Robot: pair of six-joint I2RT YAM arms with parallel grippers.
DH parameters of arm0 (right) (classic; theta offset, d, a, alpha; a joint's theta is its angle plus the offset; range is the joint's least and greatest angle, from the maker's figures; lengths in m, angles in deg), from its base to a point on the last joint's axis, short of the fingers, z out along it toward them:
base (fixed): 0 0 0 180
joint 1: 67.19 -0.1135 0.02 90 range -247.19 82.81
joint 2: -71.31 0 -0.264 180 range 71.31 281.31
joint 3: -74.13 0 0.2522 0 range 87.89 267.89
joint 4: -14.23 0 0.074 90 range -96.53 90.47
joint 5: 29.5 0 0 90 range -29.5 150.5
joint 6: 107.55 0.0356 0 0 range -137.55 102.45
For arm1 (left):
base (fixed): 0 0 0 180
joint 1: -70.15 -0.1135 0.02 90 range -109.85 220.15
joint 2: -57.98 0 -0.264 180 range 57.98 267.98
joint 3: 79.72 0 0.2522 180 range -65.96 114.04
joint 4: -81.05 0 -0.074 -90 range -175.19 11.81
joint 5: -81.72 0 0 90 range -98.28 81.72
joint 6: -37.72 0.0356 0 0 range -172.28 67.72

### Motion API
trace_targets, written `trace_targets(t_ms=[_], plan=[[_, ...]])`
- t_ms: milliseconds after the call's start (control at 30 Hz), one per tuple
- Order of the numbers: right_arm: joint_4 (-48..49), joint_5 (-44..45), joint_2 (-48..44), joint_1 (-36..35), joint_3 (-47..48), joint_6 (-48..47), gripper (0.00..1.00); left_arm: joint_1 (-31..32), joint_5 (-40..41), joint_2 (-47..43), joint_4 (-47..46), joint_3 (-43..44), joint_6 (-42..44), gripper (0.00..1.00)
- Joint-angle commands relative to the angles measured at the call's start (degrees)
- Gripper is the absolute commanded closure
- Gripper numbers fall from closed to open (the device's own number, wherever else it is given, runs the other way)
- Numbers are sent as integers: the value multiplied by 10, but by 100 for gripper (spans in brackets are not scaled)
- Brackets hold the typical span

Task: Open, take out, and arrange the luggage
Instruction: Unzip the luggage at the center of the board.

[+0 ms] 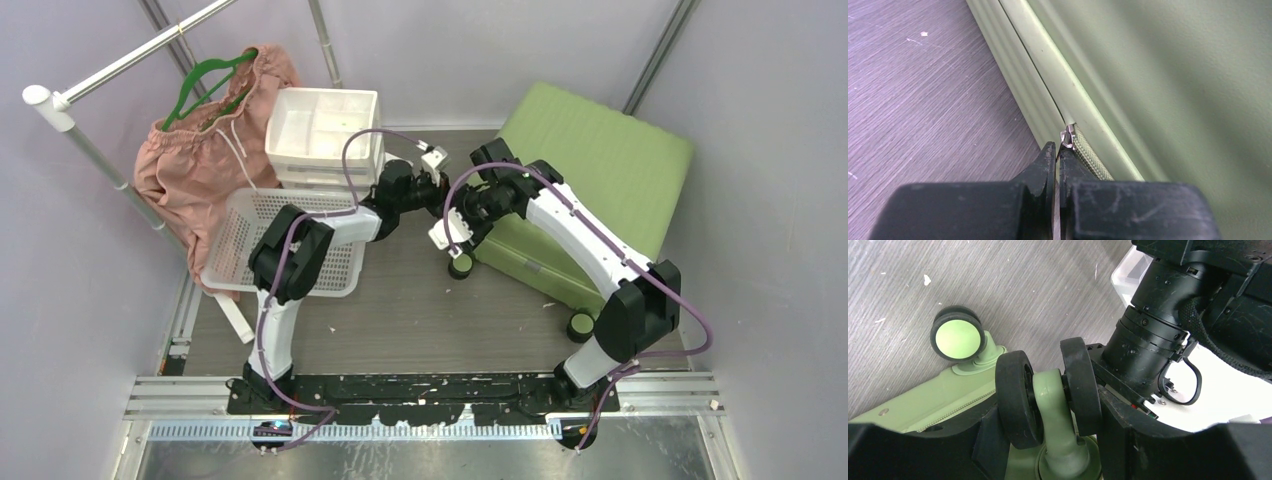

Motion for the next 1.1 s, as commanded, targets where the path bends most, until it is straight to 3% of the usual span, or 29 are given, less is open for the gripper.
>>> trace_targets(t_ms=[0, 167, 233, 300, 400, 500, 633, 733, 933, 1067], plan=[[-111, -56, -61, 0, -2, 61, 79, -28, 72, 25, -17, 79, -11, 100], [-110, -54, -60, 0, -5, 61, 77, -29, 72, 45, -6, 117, -30, 100], [-102, -50, -60, -1, -5, 68, 64, -29, 77, 40, -5, 115, -38, 95], [-90, -46, -62, -1, -2, 89, 45, -32, 96, 22, -5, 101, -52, 82], [-79, -47, -62, -1, 19, 136, 26, -36, 126, -22, 0, 68, -59, 63], [-86, -57, -63, -1, 50, 191, 17, -43, 147, -74, 21, 39, -67, 52], [-119, -82, -72, -1, 96, 249, 4, -54, 145, -150, 92, 15, -69, 46], [-148, -91, -81, -1, 133, 301, 0, -66, 126, -211, 133, -10, -83, 43], [-148, -81, -113, 17, 177, 492, 0, -75, 38, -326, 215, -43, -145, 28], [-118, -131, -148, 129, 169, 585, 0, -69, -6, -381, 278, -47, -221, 23]])
